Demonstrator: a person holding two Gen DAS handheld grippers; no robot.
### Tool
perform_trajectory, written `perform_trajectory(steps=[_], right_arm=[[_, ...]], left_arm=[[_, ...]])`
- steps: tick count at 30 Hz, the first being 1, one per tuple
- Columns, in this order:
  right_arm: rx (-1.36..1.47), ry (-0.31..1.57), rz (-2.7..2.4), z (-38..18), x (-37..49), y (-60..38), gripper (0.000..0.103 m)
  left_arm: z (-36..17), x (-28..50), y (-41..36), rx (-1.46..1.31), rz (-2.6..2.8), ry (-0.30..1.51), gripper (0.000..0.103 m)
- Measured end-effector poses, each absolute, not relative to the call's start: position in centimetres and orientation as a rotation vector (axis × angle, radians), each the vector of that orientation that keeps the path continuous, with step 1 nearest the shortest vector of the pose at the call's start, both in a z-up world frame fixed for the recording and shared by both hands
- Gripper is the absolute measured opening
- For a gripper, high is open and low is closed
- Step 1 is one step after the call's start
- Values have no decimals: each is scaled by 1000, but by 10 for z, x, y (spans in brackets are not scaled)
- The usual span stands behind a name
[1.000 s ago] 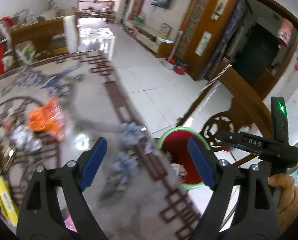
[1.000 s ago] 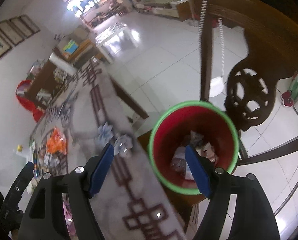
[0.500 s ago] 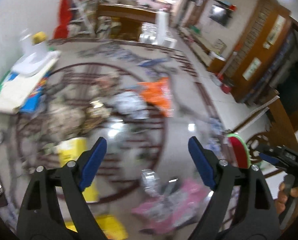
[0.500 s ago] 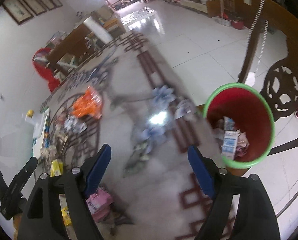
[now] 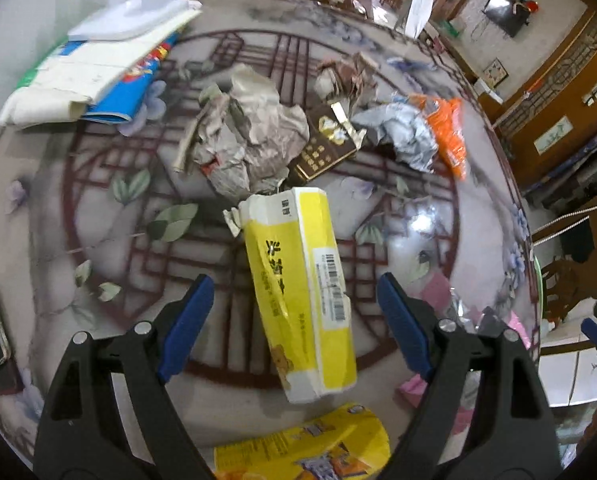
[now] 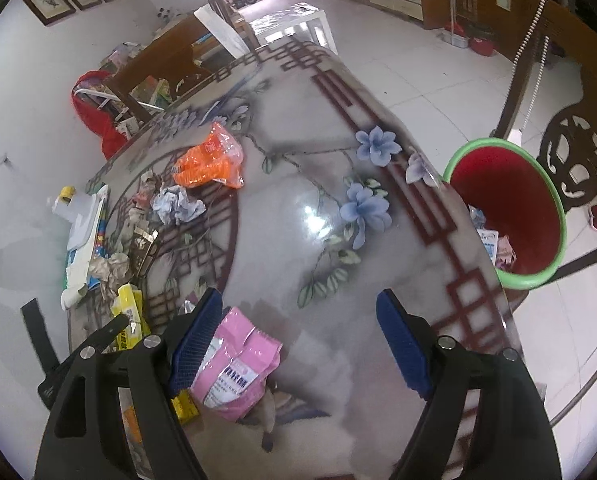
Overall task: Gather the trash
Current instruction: 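Grasp the yellow tissue package with the left gripper while the right approaches the pink bag, then regrip the yellow package with the left gripper while the right grasps the pink snack bag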
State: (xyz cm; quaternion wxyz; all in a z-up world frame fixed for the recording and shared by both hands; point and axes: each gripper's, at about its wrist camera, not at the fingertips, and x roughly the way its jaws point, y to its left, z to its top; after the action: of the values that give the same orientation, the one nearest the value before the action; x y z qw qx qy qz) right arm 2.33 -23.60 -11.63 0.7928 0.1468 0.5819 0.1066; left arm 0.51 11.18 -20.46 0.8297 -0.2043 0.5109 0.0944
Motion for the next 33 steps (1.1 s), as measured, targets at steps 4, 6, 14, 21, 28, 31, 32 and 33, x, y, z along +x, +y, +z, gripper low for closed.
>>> perform_trajectory(steps=[4,6,14,21,28,31,32,33], right_arm=[[328,1249,197,-115,11,-234,77],[331,1250,184,-115,6,-233,77],[318,1263,186,-118,-1,-213,77],[280,1313,241,-127,3,-181,82],[372,1480,251,-165,-10,-159,82],[391,1521,272,-174,-13,-148,82],[378,1524,281,-175,-14,-143,82],[350,1527,291,-178,-14,-136,84]], left_arm=[[-218,16,113,-424,168,1132,68],[-224,18,115,-435,144,1147,51],[-209,4,119,-423,78,1110,35],[-181,-12,127,-375,69,1041,36],[-172,-15,124,-358,45,1021,36],[-171,-14,122,-355,34,1026,36],[-171,-14,121,-353,30,1026,36],[-171,-14,120,-352,25,1027,36]])
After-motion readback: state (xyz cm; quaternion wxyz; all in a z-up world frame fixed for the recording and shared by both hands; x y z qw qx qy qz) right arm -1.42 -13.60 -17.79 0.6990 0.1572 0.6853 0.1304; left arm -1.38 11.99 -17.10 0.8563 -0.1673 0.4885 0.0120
